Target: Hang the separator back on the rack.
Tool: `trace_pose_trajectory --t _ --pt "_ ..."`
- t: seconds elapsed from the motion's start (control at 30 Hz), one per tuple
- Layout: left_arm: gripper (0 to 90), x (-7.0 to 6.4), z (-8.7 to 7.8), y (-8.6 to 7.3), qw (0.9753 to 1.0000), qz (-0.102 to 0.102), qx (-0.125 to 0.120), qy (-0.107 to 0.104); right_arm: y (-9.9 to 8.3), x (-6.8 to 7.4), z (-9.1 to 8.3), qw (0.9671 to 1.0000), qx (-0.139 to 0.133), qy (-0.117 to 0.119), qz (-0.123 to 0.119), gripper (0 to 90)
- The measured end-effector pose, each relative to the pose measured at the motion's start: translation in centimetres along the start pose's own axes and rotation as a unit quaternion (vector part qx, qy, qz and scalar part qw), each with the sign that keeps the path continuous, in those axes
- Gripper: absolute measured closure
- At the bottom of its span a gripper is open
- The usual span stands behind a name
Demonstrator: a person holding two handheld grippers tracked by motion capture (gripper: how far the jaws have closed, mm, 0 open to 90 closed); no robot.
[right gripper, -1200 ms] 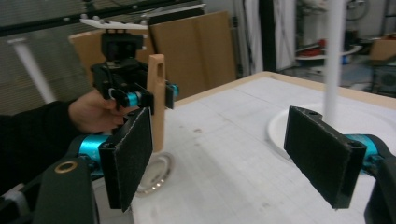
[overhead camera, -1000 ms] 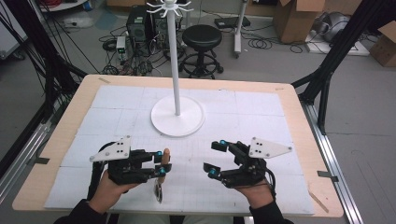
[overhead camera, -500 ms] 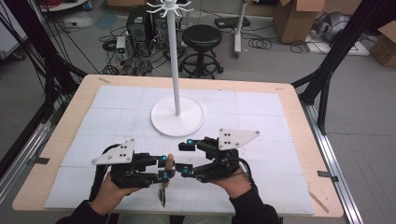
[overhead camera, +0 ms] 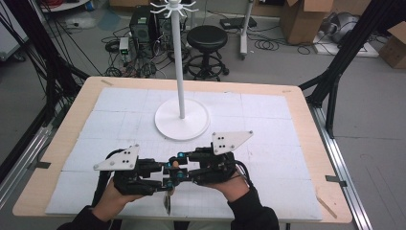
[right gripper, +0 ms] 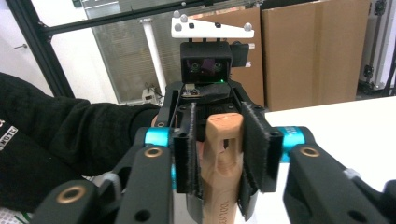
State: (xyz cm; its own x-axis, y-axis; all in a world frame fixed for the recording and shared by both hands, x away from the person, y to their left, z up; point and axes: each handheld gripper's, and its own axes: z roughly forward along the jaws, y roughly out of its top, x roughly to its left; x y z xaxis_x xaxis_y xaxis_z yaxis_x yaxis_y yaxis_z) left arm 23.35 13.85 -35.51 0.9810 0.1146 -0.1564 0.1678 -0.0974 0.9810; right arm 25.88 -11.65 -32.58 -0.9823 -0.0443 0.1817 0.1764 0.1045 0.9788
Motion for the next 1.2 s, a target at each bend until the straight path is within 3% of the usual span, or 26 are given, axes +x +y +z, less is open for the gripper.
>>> trace_pose_trajectory --t 0.23,0.4,0.53,0.63,0.77,0.93,1.2 --pt "67.4 0.0 0.0 0.0 1.0 -0.001 -0.002 -0.008 0.0 0.1 -0.1 1.0 -0.006 0.005 0.0 71.8" --pt "66.4 0.1 0.0 -0.1 0.9998 -0.013 -0.009 -0.009 0.2 0.4 0.1 0.9999 -0.006 -0.013 0.003 72.1" --pt "52.4 0.2 0.3 -0.3 0.9998 -0.018 -0.004 -0.005 0.4 0.5 0.2 0.9993 0.001 -0.037 0.005 72.2" --pt "44.2 0.3 0.5 -0.5 0.9997 -0.021 0.003 0.011 0.6 0.4 0.0 0.9986 -0.008 -0.052 0.011 72.3" --pt "38.0 0.5 0.5 -0.8 0.9991 -0.024 0.006 0.035 1.3 0.8 -0.3 0.9962 -0.017 -0.084 0.014 72.3" --pt "37.6 0.7 0.6 -1.1 0.9982 -0.028 0.007 0.054 2.4 1.2 -0.8 0.9918 -0.035 -0.122 0.019 72.3" --pt "38.4 0.5 0.8 -1.2 0.9968 -0.022 0.013 0.076 3.4 2.2 -0.4 0.9853 -0.035 -0.166 0.019 72.3"
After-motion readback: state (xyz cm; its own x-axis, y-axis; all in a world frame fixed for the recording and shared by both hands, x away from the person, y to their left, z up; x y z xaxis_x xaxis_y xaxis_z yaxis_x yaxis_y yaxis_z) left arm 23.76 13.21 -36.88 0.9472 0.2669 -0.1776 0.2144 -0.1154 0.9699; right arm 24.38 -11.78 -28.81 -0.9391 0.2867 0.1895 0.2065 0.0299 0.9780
